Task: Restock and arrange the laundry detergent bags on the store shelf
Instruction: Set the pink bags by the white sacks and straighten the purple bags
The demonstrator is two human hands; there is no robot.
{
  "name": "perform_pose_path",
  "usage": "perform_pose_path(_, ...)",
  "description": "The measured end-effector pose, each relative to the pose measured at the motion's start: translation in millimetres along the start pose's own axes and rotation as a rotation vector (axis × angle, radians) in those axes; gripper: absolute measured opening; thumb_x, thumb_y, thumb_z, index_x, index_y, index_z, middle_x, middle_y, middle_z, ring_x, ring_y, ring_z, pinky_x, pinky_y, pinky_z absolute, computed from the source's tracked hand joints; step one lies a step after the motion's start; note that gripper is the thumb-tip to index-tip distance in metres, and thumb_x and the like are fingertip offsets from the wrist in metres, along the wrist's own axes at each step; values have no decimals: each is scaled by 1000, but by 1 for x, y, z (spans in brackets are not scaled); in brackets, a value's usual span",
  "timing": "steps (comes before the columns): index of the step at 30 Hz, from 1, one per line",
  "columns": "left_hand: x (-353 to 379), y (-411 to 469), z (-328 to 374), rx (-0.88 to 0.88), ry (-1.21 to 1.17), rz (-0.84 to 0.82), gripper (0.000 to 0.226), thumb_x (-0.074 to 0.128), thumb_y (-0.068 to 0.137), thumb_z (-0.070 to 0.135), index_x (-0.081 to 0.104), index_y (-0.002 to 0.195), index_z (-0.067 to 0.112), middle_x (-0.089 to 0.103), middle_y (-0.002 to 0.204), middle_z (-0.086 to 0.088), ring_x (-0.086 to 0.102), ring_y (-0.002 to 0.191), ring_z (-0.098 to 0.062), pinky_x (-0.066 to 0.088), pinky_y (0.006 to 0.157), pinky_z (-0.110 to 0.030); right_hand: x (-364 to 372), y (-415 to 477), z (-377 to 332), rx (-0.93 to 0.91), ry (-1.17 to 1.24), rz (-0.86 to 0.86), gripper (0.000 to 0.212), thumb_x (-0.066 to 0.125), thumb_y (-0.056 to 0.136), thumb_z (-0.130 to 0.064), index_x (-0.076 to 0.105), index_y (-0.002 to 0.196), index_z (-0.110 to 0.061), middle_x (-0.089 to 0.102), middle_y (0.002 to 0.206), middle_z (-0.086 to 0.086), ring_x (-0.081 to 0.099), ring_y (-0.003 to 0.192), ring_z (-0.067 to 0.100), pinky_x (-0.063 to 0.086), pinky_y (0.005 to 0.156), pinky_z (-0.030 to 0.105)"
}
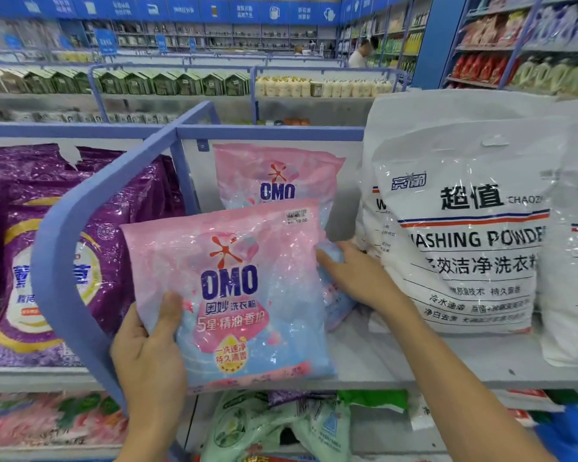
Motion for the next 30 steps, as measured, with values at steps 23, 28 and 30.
perform_pose_path(23,0,5,-7,40,-79,63,27,61,101,26,69,110,2,67,72,15,60,63,2,49,52,-13,-58,-62,3,-239,943,382,27,84,76,1,79,91,-21,77,97,6,72,88,21,60,75,35)
perform_pose_path(28,11,5,-2,88,-108,57,30,58,103,22,64,113,-5,60,60,21,53,54,6,42,49,-7,-49,-66,11,-217,956,389,30,79,81,4,74,102,-16,78,95,0,72,89,18,59,71,30)
perform_pose_path(30,17,8,0,103,-111,60,29,57,103,24,65,115,-2,65,72,20,58,63,6,48,58,-10,-40,-71,16,-185,933,356,29,76,86,0,72,103,-24,79,95,-7,74,91,15,59,74,31)
Point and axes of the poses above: each hand's wrist, its own y-axis towards the middle knuckle, its own x-axis out of the palm, z = x × y, the point moved 9 cm from there along y, towards the middle knuckle
